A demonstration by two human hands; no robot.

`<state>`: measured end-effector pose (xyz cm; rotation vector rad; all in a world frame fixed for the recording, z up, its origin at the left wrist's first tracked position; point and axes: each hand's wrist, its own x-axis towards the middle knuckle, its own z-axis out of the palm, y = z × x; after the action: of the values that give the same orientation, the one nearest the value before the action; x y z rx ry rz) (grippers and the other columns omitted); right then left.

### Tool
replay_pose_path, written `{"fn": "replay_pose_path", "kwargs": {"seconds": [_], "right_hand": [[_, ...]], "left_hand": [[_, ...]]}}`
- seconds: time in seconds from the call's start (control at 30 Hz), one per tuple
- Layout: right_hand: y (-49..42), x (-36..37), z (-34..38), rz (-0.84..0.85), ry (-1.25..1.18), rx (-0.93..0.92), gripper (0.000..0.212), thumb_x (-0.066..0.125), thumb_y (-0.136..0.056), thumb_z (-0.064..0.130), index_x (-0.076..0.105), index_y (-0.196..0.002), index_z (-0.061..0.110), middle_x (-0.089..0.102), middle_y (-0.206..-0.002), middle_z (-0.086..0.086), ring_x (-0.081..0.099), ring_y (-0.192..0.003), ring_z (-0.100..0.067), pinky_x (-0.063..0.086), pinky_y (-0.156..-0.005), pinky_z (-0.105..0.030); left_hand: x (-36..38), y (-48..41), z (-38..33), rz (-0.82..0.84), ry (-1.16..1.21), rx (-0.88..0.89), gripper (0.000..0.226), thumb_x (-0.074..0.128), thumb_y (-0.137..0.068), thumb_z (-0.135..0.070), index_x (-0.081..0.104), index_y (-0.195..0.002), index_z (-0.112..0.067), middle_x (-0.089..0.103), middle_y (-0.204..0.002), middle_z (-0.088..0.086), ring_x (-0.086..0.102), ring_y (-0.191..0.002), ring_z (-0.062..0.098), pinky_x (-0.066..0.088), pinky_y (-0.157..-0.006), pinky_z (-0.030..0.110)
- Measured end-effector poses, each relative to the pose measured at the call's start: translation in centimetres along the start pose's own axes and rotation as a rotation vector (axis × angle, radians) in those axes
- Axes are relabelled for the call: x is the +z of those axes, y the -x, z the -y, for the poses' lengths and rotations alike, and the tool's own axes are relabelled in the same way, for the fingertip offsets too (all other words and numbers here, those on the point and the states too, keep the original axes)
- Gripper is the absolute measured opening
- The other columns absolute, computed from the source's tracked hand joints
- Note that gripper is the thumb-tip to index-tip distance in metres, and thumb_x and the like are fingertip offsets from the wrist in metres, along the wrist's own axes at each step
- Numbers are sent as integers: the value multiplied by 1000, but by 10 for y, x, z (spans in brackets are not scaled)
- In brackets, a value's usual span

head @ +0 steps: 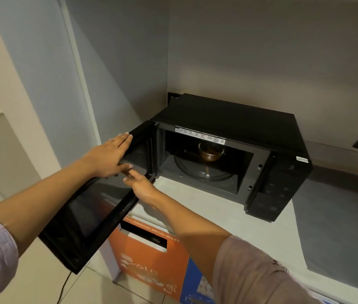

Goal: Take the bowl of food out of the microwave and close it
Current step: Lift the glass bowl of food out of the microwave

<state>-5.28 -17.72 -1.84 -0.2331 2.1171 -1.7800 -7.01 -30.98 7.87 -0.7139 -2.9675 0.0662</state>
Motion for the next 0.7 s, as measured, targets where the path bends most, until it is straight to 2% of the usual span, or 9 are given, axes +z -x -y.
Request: {"fn": "replay_pose_path", "kwargs": {"seconds": [0.1, 0.23, 0.33, 0.47, 0.53, 0.6, 0.7], "right_hand": [[-7, 1, -4, -67, -4, 5, 48, 47, -99, 16, 42, -147, 13, 46, -150, -7, 40, -140, -20, 28, -117, -33], [-5, -3, -10, -80, 53, 12, 37, 52, -95, 19, 58, -130, 12, 58, -137, -13, 53, -127, -25, 37, -101, -31], [-5, -3, -17, -113, 80, -19, 38, 53, -89, 20, 60, -126, 11, 65, -124, -5, 57, -112, -17, 43, -93, -30], [2, -17, -30, -230, 40, -70, 44, 44, -87, 8, 58, -128, 10, 65, -122, -5, 59, -114, -22, 47, -103, -42], [12, -32, -36, -315, -10, -77, 43, 43, -92, 10, 55, -134, 14, 63, -127, -5, 58, -117, -21, 47, -103, -39], [23, -54, -42, -385, -68, -74, 41, 45, -97, 10, 52, -137, 16, 61, -131, -5, 57, -116, -18, 47, -99, -29], [37, -92, -48, -492, -158, -56, 46, 46, -99, 4, 44, -144, 13, 51, -144, -6, 51, -128, -20, 42, -105, -34]], "left_hand": [[4, -2, 7, -24, -36, 33, 94, 47, -89, -59, -2, -154, -11, 3, -164, 11, 11, -151, 26, 19, -120, 37], [10, -8, 1, -77, -271, 145, 86, 33, -92, -63, -1, -154, -15, 8, -163, 10, 9, -151, 25, 11, -122, 43], [14, -10, -16, -194, -357, 172, 74, 27, -96, -56, 4, -154, -16, 23, -160, 4, 13, -151, 21, 8, -122, 45], [36, -18, -57, -255, 27, 78, 67, 31, -98, -49, 17, -153, -15, 30, -158, 5, 13, -151, 22, 8, -124, 42], [55, -25, -73, -258, 285, 43, 64, 34, -98, -47, 19, -153, -16, 29, -159, 5, 13, -151, 20, 9, -123, 42], [72, -34, -87, -237, 602, -62, 63, 37, -98, -47, 20, -153, -20, 27, -160, 5, 13, -150, 21, 13, -122, 44], [94, -51, -106, -209, 1013, -170, 64, 43, -97, -45, 21, -153, -23, 25, -160, 4, 22, -148, 22, 24, -117, 39]]}}
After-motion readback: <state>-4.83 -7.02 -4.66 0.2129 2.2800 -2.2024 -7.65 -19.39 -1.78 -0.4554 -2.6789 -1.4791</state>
